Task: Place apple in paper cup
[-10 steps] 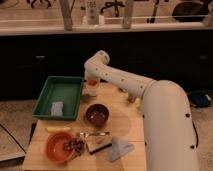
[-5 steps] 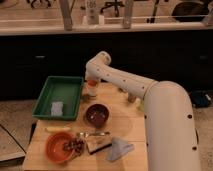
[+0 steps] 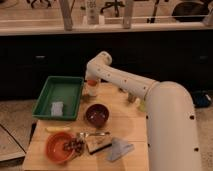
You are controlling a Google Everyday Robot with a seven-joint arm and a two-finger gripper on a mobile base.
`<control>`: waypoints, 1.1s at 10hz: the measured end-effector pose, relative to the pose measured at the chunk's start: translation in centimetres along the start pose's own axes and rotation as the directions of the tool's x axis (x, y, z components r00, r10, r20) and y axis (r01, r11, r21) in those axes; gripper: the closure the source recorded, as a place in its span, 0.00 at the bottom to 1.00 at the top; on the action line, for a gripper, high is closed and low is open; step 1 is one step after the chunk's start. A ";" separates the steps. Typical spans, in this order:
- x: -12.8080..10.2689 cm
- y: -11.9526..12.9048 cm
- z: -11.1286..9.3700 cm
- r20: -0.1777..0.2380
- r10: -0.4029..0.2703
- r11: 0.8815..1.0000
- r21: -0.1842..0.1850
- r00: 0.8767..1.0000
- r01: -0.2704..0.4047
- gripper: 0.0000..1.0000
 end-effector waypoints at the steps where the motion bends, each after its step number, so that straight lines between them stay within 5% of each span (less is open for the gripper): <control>1: -0.1 0.0 0.0 0.002 0.000 1.000 0.003 1.000 0.000 0.89; 4: 0.1 0.1 0.2 0.003 -0.001 1.000 0.008 1.000 0.001 0.80; 6: 0.2 0.6 0.2 0.006 0.009 1.000 0.010 1.000 -0.009 0.62; 11: 0.4 0.8 0.5 0.011 0.012 1.000 0.015 1.000 -0.012 0.69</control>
